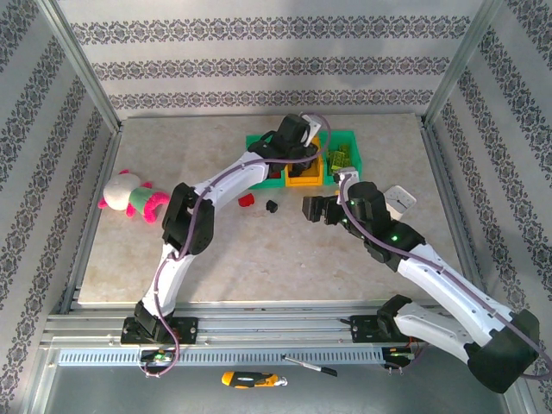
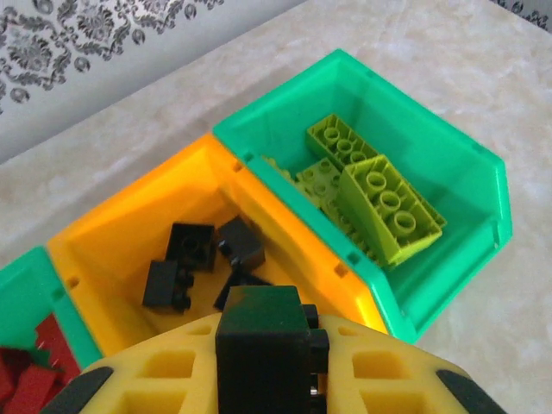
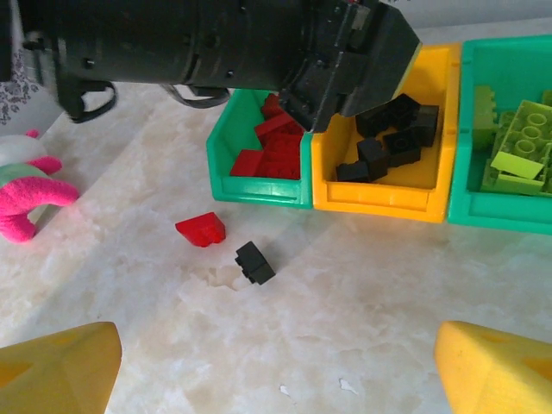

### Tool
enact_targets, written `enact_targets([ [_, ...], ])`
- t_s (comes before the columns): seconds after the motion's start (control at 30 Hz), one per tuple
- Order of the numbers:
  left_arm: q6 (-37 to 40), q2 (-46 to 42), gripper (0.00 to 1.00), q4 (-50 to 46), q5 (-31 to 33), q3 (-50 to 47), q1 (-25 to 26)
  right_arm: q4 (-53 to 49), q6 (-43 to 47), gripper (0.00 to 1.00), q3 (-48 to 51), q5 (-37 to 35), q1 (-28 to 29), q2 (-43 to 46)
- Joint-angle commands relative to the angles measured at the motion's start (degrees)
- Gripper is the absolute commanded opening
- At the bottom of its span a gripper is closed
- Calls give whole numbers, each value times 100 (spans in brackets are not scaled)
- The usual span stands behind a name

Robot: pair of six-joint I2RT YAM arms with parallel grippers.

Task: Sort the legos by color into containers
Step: Place the lego in the container.

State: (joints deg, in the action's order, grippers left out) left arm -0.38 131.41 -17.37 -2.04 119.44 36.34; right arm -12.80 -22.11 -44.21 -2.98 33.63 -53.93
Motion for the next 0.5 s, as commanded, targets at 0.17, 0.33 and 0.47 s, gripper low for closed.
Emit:
enact_targets([
  [0.17,35,886,24,-305,-281,1296,35,-117,-7,93,126,-112,-191,343],
  [0.33,-44,1093,26,-355,-332,1420,25,-184,-22,93,175,-105,-249,424],
  [0.47,-99,1108,41,-397,-367,1420,30,-220,-21,93,171,-89,-286,454],
])
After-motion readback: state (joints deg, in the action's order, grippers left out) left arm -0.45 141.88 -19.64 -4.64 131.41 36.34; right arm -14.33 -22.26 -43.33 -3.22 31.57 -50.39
